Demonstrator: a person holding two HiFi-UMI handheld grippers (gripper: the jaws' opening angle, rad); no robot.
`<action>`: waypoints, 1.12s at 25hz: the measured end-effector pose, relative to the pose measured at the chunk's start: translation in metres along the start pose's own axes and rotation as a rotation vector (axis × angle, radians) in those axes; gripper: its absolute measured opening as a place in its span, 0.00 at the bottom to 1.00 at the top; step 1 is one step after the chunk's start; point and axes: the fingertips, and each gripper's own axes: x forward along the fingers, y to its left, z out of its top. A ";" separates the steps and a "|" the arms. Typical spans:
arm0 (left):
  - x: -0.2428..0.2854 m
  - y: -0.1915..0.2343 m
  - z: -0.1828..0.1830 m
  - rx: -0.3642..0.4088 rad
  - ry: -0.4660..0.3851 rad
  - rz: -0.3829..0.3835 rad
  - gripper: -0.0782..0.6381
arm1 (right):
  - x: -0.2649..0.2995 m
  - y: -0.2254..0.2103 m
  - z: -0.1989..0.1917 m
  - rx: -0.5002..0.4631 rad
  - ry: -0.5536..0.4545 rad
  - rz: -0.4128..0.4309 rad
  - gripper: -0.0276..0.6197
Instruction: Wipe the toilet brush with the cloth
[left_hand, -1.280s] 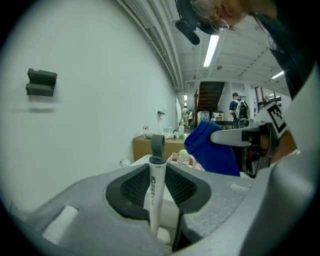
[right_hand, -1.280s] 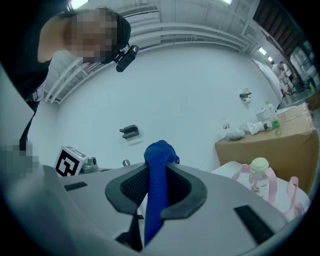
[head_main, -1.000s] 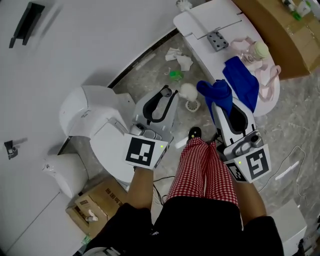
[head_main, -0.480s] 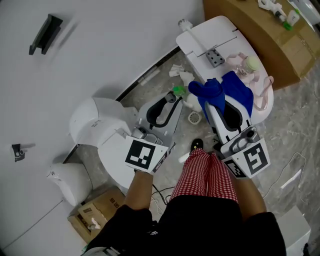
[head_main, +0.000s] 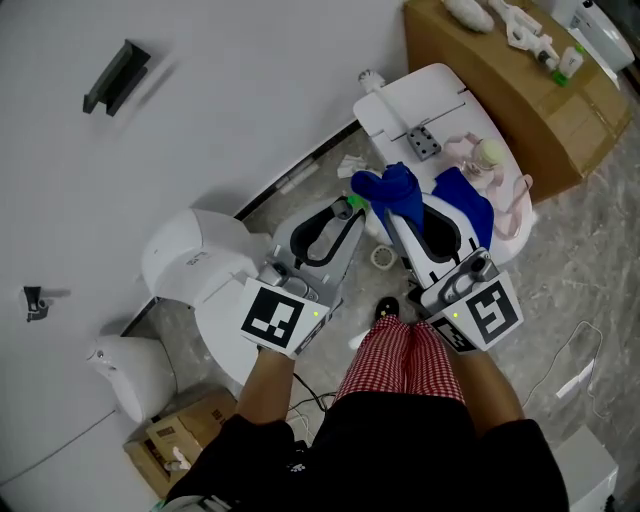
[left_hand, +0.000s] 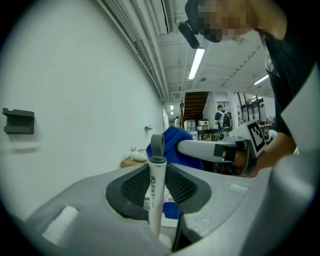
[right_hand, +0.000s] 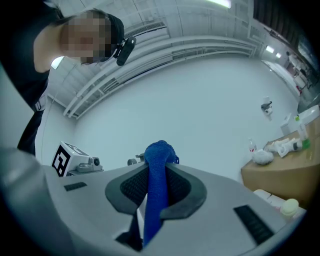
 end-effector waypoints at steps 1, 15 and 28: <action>-0.002 0.000 0.005 0.000 -0.004 -0.003 0.25 | 0.002 0.002 0.004 -0.002 -0.005 0.008 0.14; -0.027 -0.008 0.080 -0.004 -0.101 -0.069 0.25 | 0.017 0.042 0.056 0.027 -0.091 0.153 0.14; -0.043 -0.011 0.130 0.110 -0.122 -0.068 0.25 | 0.025 0.061 0.107 -0.006 -0.168 0.212 0.14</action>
